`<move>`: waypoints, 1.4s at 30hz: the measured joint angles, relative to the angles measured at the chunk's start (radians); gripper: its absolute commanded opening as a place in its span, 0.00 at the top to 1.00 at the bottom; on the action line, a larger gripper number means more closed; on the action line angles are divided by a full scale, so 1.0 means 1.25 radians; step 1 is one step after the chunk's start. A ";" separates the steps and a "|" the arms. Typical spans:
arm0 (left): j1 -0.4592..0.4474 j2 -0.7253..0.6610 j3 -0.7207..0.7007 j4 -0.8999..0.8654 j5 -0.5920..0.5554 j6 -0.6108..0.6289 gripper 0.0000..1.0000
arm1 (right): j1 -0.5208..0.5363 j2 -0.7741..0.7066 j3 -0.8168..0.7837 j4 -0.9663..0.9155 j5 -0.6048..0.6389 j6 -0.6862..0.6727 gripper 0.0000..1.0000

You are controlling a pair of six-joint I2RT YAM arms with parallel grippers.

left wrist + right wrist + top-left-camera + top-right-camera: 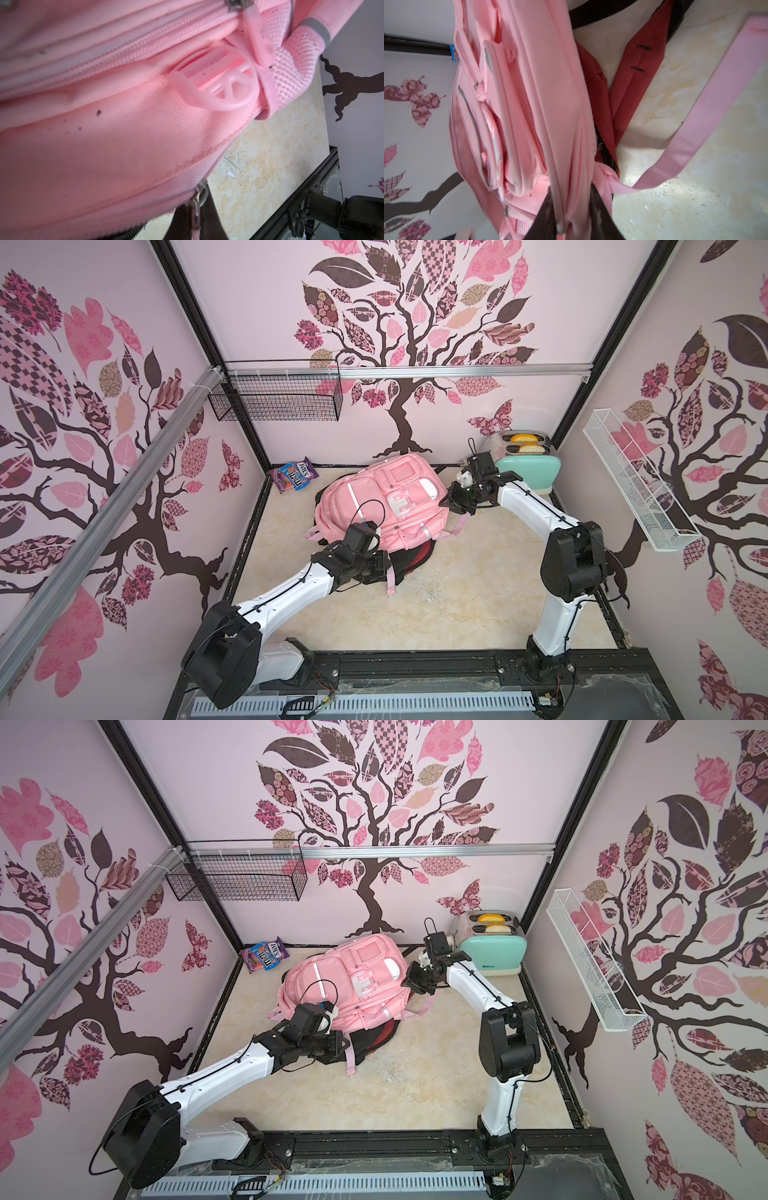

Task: Zip up the backpack
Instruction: Zip the zipper on the backpack.

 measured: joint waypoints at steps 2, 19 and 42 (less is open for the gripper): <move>-0.009 0.023 0.000 0.020 0.010 -0.005 1.00 | -0.013 -0.007 -0.010 0.034 0.036 0.013 0.22; -0.022 0.083 0.020 0.090 0.077 -0.030 1.00 | 0.003 -0.320 -0.502 0.322 0.005 0.273 0.03; -0.022 0.071 0.037 0.058 0.064 -0.018 1.00 | 0.063 -0.240 -0.593 0.569 -0.099 0.377 1.00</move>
